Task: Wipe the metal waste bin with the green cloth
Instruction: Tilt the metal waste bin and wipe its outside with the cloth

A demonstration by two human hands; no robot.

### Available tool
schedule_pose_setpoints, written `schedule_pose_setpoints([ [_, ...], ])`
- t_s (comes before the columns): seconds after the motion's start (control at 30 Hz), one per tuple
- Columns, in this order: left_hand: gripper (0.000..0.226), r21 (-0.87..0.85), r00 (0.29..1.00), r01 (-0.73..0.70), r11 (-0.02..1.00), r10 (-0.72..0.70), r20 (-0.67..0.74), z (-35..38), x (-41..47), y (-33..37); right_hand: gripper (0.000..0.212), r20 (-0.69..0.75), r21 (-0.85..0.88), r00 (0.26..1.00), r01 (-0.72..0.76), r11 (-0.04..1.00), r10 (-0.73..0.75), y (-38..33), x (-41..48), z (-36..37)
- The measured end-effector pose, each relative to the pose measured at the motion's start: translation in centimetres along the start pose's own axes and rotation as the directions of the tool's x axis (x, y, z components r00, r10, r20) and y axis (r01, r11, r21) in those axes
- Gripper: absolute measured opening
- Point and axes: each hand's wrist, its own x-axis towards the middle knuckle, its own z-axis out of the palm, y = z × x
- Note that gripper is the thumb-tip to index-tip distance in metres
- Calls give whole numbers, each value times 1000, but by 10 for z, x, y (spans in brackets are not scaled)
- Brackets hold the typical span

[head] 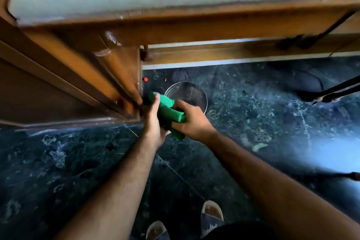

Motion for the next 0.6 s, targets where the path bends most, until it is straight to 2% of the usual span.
schedule_pose_setpoints([
  [0.07,38,-83,997,-62,995,66,47,-9,28,-11,45,101,-85,989,115,990,-107,16,15,25],
  [0.13,25,-172,990,-81,982,99,101,-22,51,-17,54,188,-100,967,191,976,-170,33,25,31],
  [0.23,25,-236,981,-136,962,164,105,-49,85,-35,79,229,-244,935,324,914,-270,75,37,26],
  [0.3,35,-176,984,-180,968,179,-24,-65,103,-46,94,256,-445,937,332,831,-238,111,43,12],
  [0.37,63,-92,951,-270,959,250,-184,-83,123,-59,97,326,-642,927,360,677,-183,150,48,8],
  [0.4,71,-48,928,-310,950,291,-234,-91,131,-62,91,365,-708,914,396,585,-177,169,52,9],
  [0.47,72,38,902,-352,935,350,-255,-100,139,-66,64,406,-784,901,428,450,-150,193,58,16],
  [0.53,64,57,903,-366,929,369,-220,-104,146,-70,26,376,-823,919,391,412,-122,197,63,19],
  [0.57,61,65,907,-359,931,364,-210,-106,150,-73,14,351,-828,931,359,431,-103,196,66,20],
  [0.6,60,78,909,-355,932,363,-206,-106,153,-75,14,338,-812,935,346,469,-106,196,70,21],
])
